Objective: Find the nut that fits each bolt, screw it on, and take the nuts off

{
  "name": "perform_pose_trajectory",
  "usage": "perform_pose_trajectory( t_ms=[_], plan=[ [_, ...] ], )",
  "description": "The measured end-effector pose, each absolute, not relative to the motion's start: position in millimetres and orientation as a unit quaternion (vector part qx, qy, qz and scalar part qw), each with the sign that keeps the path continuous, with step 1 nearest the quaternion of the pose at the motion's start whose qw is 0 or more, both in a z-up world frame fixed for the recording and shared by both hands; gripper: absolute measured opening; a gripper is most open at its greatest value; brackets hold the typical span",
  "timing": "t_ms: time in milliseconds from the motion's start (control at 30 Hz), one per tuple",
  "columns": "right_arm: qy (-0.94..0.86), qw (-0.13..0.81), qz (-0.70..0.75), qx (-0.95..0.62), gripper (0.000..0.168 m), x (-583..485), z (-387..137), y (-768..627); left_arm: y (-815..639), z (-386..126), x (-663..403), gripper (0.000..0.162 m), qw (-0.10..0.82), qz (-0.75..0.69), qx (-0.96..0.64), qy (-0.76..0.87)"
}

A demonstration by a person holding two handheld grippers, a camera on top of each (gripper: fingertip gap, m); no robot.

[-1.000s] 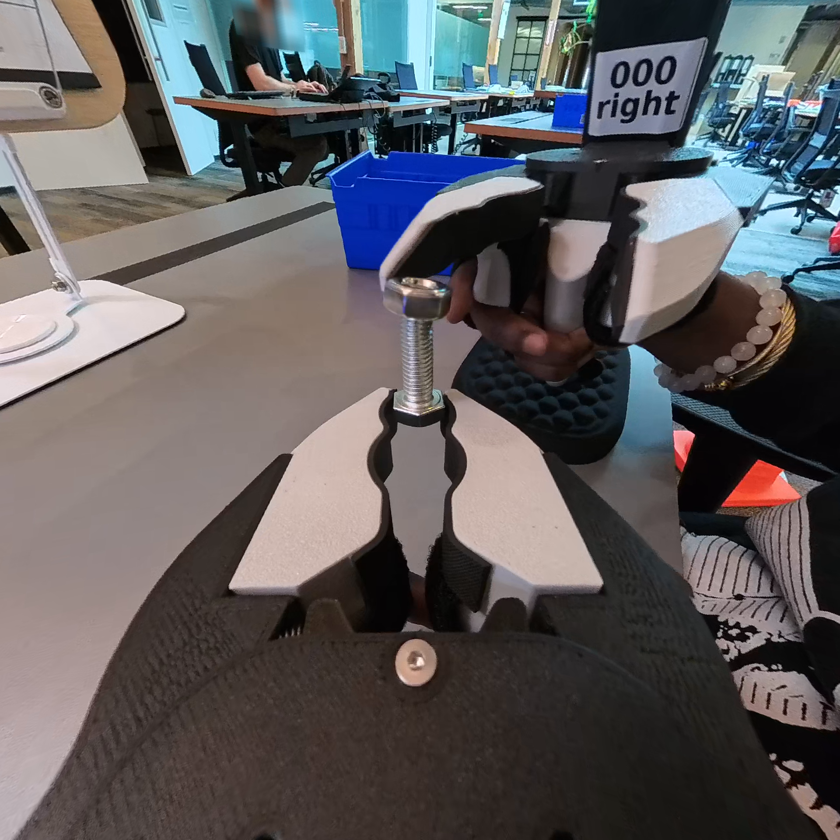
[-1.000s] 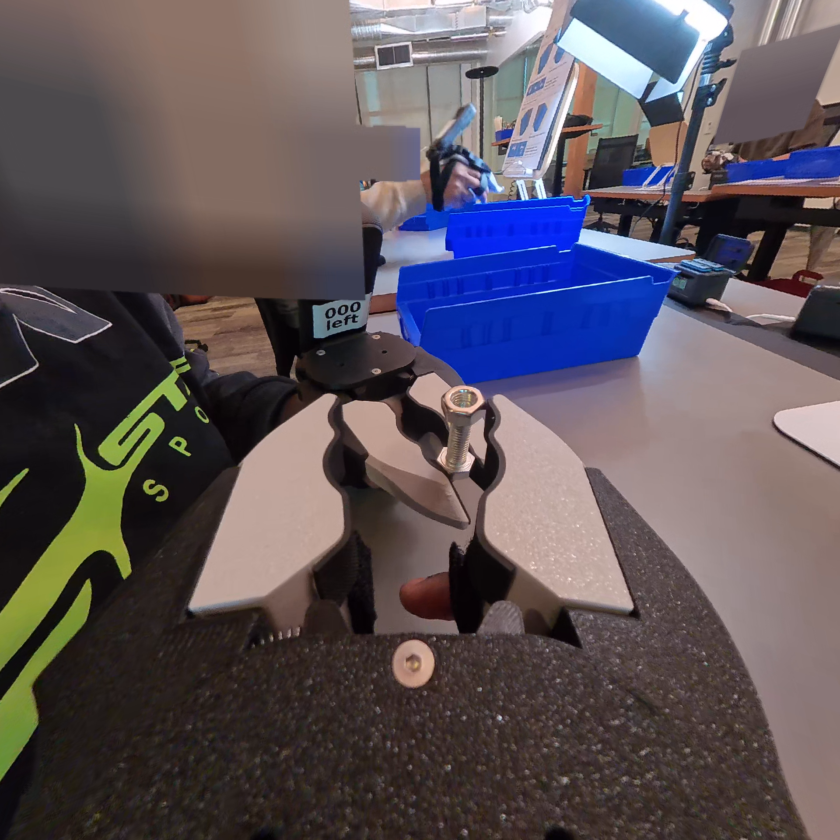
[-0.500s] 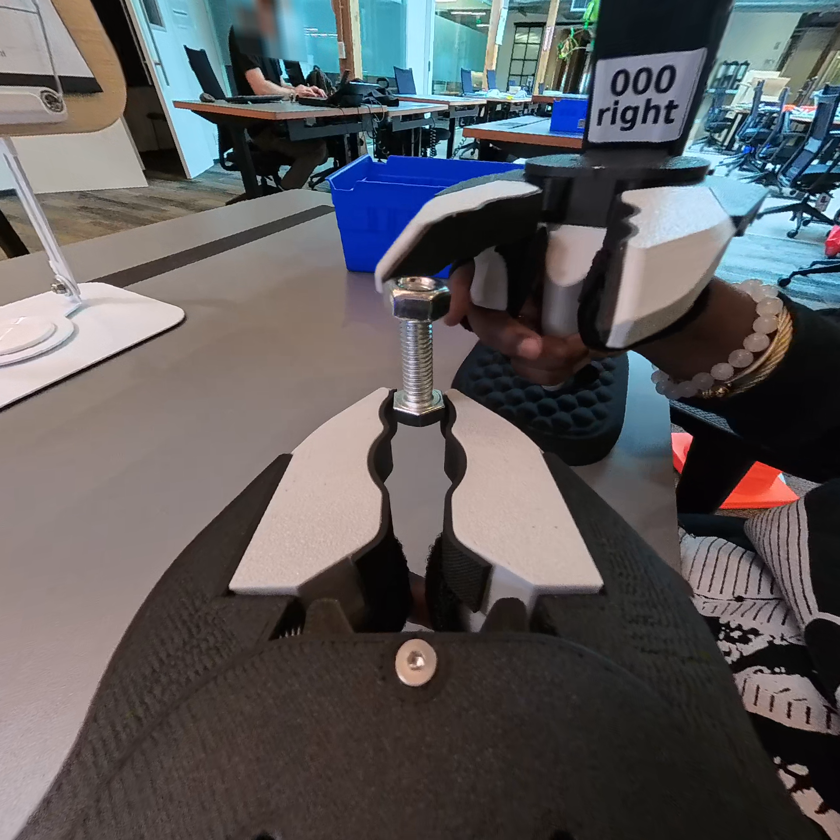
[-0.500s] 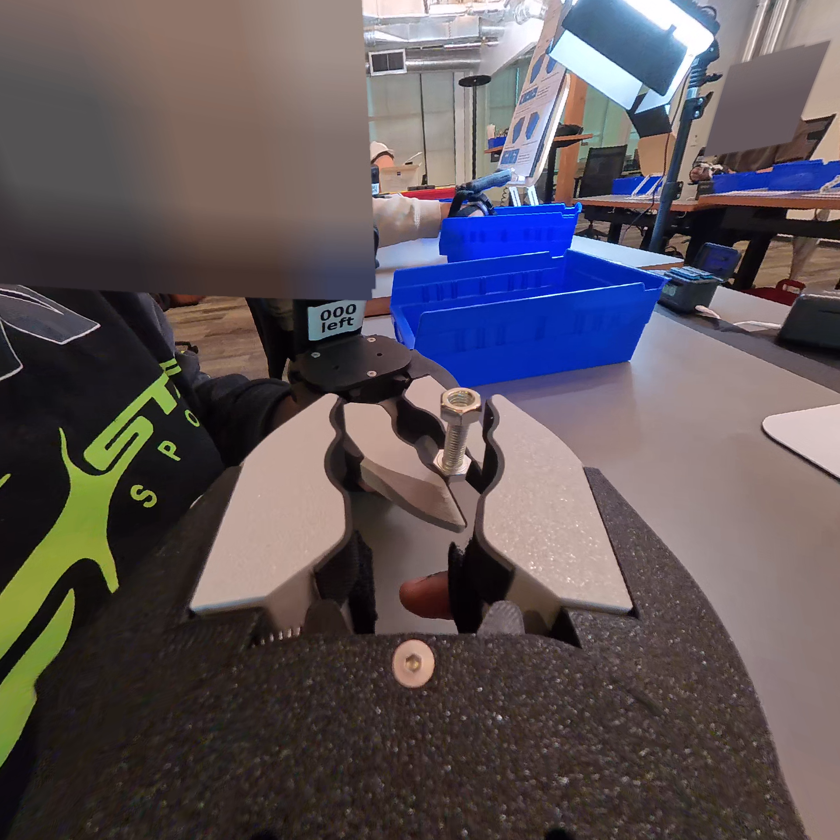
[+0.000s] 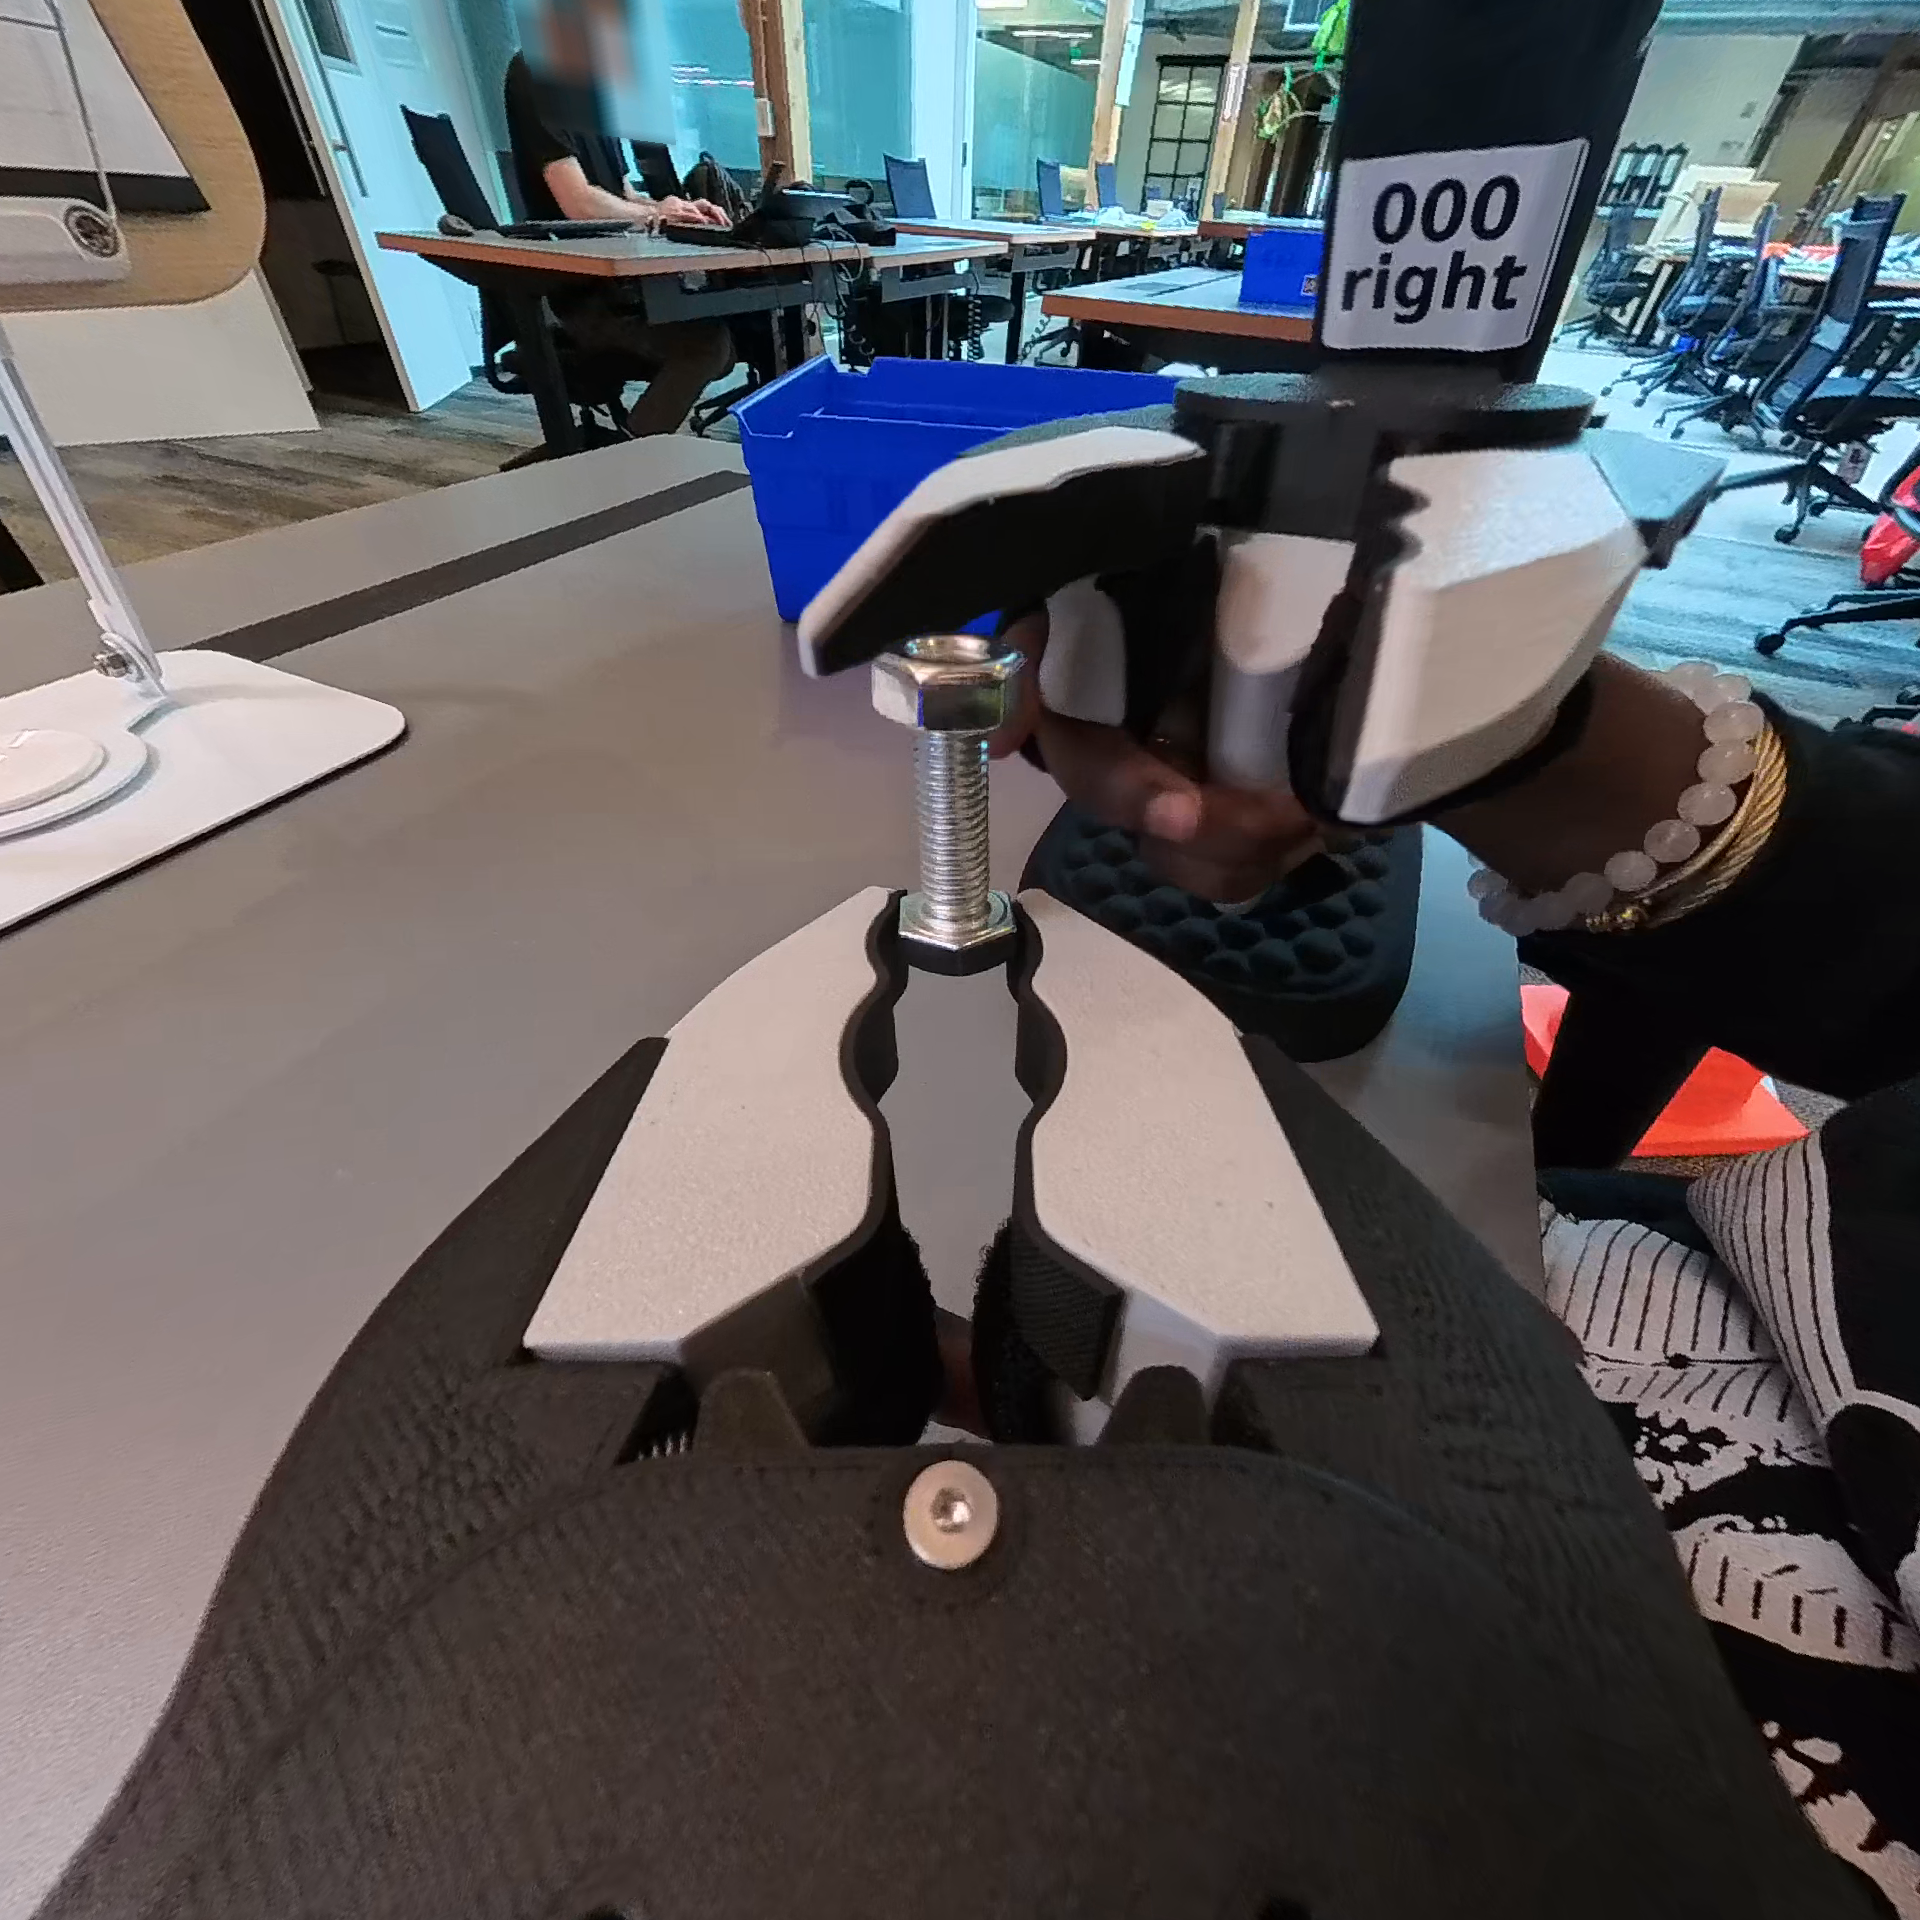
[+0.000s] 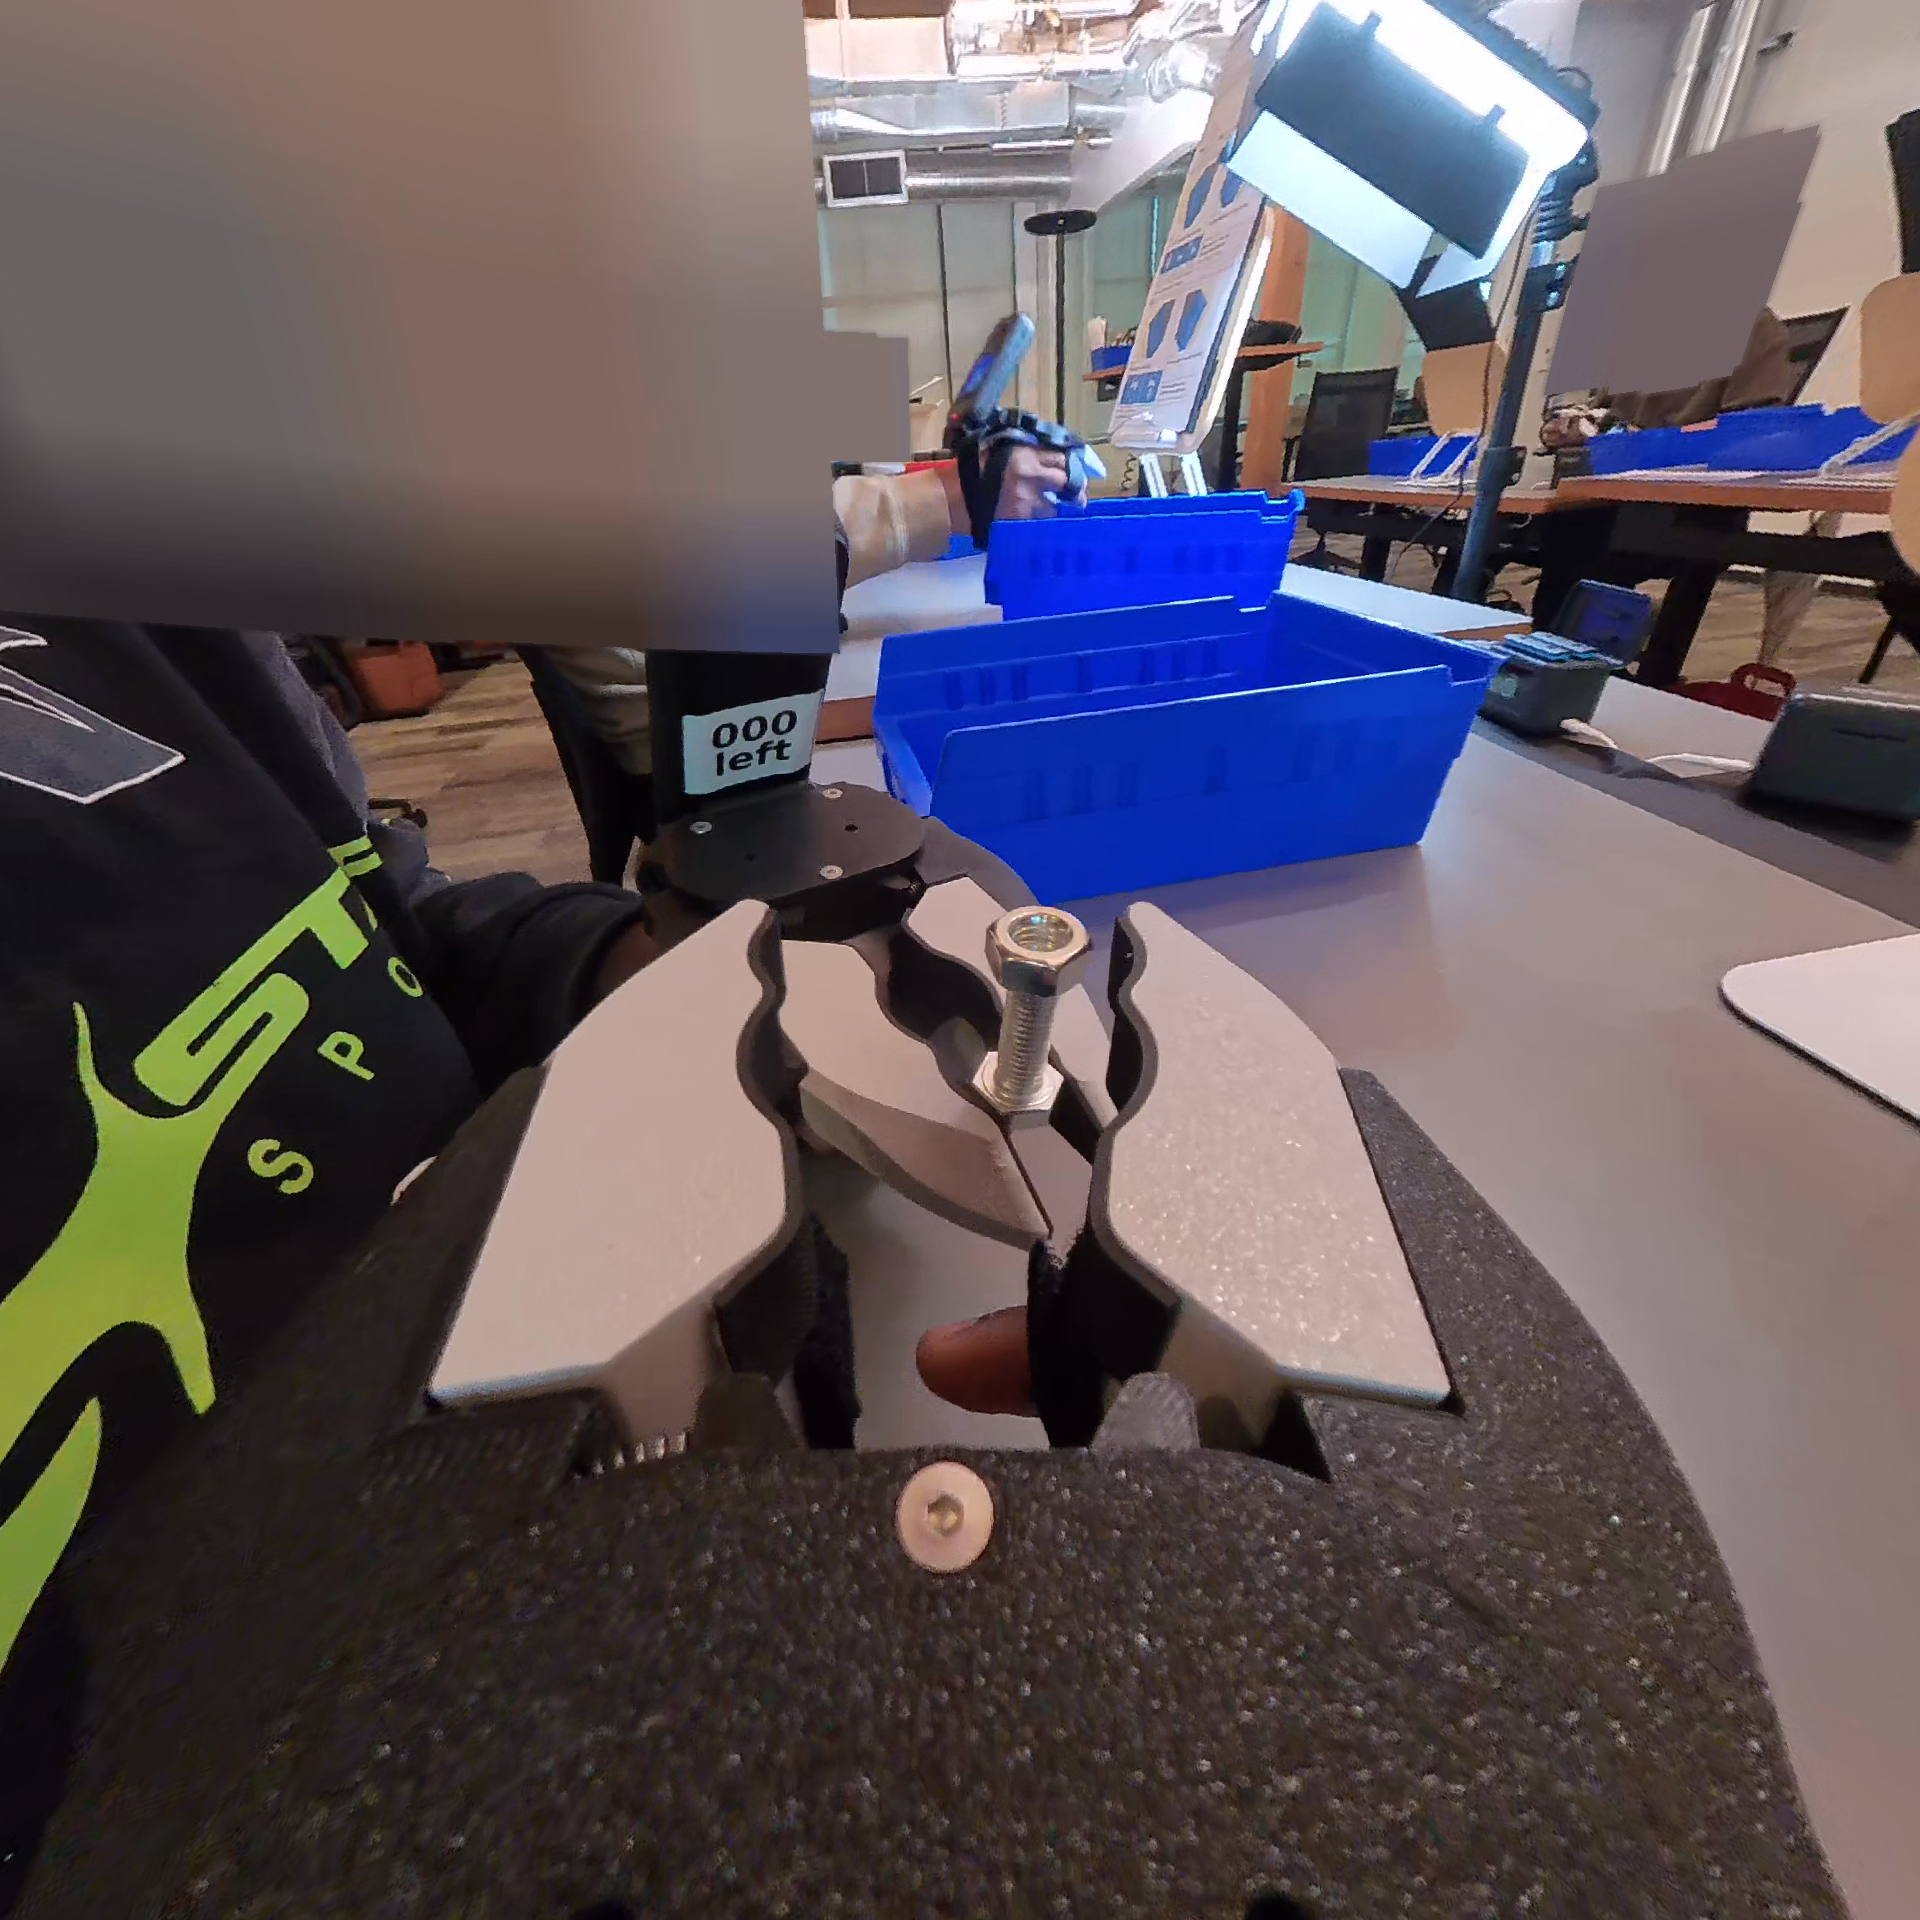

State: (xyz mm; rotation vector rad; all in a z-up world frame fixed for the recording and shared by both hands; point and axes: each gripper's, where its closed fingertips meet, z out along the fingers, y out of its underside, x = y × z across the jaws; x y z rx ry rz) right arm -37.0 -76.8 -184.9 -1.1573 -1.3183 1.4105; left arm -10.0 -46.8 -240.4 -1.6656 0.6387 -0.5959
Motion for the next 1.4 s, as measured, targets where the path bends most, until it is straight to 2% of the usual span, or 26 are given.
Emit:
perform_pose_trajectory(
  t_ms=[167, 267, 300, 367, 500, 567, 700, 800, 867, 933, 1033, 1100, 1400],
  plan=[
    [-0.521, 0.435, 0.567, -0.468, 0.053, -28, -183, -76, -46, -239, -13, 0.018, 0.592, -0.262, -0.715, 0.264],
    [-0.519, 0.434, 0.578, -0.457, 0.034, -20, -181, -79, -46, -238, -13, 0.018, 0.593, -0.263, -0.714, 0.263],
    [-0.514, 0.436, 0.58, -0.457, 0.032, -19, -179, -78, -46, -238, -13, 0.018, 0.594, -0.263, -0.713, 0.263],
    [-0.503, 0.445, 0.58, -0.461, 0.033, -21, -178, -73, -47, -237, -12, 0.018, 0.596, -0.265, -0.71, 0.265],
    [-0.5, 0.448, 0.573, -0.47, 0.053, -33, -183, -70, -50, -234, -9, 0.018, 0.599, -0.276, -0.7, 0.275],
    [-0.508, 0.441, 0.575, -0.466, 0.056, -38, -184, -74, -50, -234, -9, 0.018, 0.6, -0.273, -0.699, 0.276],
    [-0.509, 0.446, 0.574, -0.461, 0.048, -34, -180, -75, -48, -235, -12, 0.018, 0.599, -0.278, -0.703, 0.264],
    [-0.505, 0.448, 0.579, -0.458, 0.033, -24, -178, -75, -47, -234, -14, 0.018, 0.599, -0.279, -0.705, 0.256],
    [-0.495, 0.452, 0.586, -0.456, 0.028, -20, -176, -75, -47, -234, -14, 0.018, 0.6, -0.281, -0.704, 0.257],
    [-0.485, 0.459, 0.588, -0.457, 0.03, -22, -175, -71, -49, -233, -12, 0.018, 0.602, -0.284, -0.698, 0.263],
    [-0.481, 0.46, 0.59, -0.458, 0.05, -33, -178, -70, -53, -230, -8, 0.018, 0.608, -0.29, -0.686, 0.275],
    [-0.49, 0.451, 0.593, -0.452, 0.055, -40, -179, -75, -55, -231, -6, 0.018, 0.605, -0.292, -0.685, 0.282],
    [-0.51, 0.453, 0.582, -0.443, 0.051, -38, -179, -84, -54, -231, -8, 0.018, 0.607, -0.292, -0.685, 0.277]
  ],
)
